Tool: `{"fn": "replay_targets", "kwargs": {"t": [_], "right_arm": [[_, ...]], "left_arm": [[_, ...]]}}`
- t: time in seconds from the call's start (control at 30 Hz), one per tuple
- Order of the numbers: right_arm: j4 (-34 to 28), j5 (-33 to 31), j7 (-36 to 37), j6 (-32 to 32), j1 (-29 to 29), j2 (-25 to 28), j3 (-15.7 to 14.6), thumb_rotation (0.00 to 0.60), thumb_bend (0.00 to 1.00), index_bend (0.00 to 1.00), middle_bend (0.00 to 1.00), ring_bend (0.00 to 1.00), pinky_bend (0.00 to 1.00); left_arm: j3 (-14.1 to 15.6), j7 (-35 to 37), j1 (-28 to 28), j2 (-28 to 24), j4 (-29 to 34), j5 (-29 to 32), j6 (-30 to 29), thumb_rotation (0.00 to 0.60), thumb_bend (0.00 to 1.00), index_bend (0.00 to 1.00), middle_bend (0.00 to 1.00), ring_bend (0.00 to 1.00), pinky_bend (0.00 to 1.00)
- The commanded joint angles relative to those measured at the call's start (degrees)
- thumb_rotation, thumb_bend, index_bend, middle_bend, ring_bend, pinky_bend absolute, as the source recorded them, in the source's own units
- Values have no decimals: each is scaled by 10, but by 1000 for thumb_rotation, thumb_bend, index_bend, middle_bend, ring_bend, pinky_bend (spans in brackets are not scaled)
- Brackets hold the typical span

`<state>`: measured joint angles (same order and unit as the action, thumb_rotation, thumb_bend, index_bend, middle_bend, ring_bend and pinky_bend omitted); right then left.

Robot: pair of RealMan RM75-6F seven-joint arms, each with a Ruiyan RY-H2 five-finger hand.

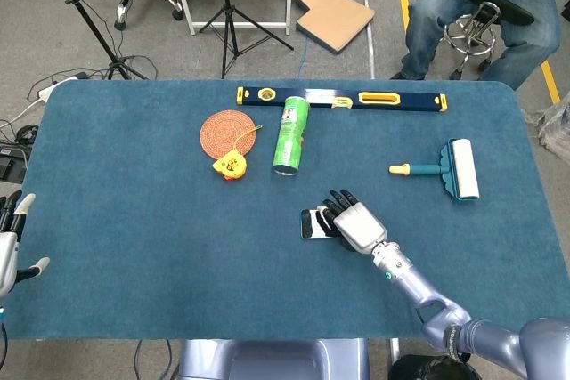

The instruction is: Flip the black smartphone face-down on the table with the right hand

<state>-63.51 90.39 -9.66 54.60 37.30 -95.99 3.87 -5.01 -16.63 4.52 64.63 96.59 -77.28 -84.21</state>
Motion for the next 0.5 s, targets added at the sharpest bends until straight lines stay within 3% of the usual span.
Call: {"fn": "replay_targets", "kwargs": {"t": [0.03,0.5], "right_arm": [[6,-2,0,1,2,-3,-3,600,191,193,158,34,129],[18,-21,-9,-22,14,-10,-7,600,195,194,159,46,155]], "left_arm": [[0,1,0,-1,1,0,0,600,0,0,0,0,0],[1,-2,1,-1,2,2,-1,600,0,0,0,0,0]]}}
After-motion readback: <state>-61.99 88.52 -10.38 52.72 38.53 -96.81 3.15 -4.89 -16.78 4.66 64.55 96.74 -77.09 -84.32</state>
